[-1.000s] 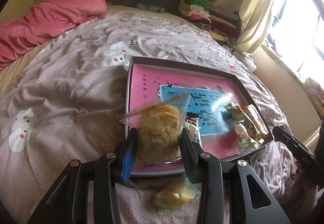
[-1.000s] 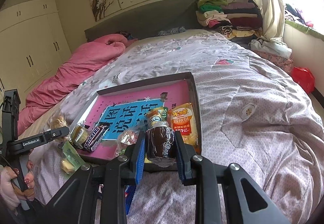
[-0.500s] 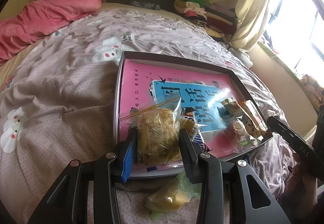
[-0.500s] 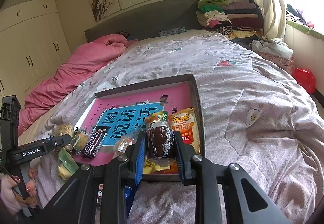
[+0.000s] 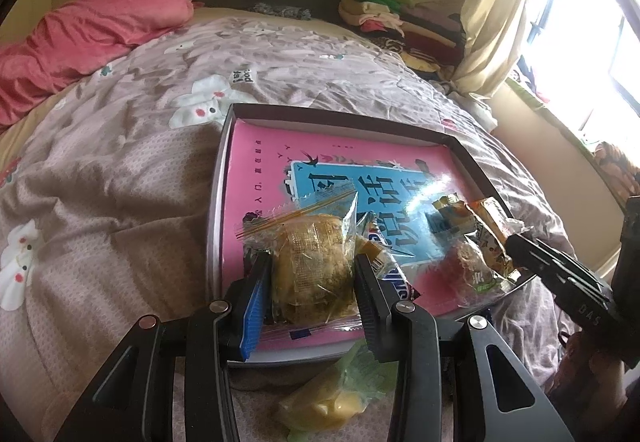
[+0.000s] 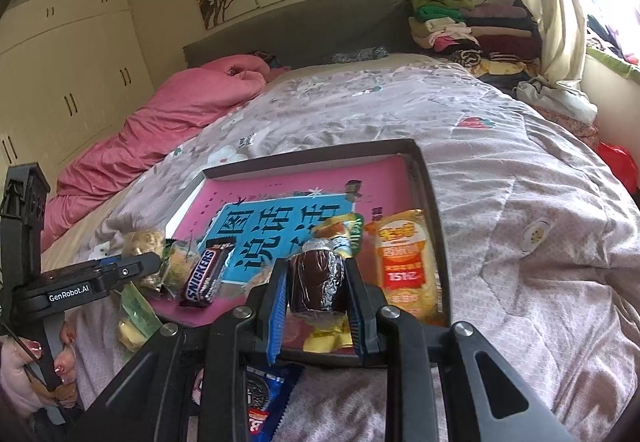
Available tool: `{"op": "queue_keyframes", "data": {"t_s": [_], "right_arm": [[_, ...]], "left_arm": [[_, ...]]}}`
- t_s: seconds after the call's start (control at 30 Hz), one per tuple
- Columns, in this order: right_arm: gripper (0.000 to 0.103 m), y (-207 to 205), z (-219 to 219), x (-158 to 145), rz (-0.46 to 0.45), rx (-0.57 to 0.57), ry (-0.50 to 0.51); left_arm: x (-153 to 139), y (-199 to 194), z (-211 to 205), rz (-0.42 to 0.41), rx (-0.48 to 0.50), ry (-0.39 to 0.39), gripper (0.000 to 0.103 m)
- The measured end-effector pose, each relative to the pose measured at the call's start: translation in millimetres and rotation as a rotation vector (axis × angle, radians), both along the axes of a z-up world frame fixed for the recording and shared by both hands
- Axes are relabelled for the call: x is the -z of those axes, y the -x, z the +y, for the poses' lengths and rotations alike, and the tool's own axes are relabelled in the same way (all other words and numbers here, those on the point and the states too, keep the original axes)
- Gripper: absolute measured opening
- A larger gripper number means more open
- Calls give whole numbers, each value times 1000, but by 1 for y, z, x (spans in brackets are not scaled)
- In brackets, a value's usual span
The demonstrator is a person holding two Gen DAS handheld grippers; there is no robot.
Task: Organize snacks
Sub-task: 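Lower and open left tool releasing crispy bag while right releases brown snack in tray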
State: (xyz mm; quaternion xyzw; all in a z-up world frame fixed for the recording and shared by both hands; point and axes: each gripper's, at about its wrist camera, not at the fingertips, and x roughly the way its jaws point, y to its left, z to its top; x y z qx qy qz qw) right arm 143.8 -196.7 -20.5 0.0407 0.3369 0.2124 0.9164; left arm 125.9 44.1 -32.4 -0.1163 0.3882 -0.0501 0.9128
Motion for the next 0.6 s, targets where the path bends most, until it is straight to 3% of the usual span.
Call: {"op": "queue_keyframes", "data": {"t_s": [0.6], "right_arm": [[27,-6,22,7,-2,-34,44]], "left_arm": [[0,-1,-6,4,17,-5,42]]}}
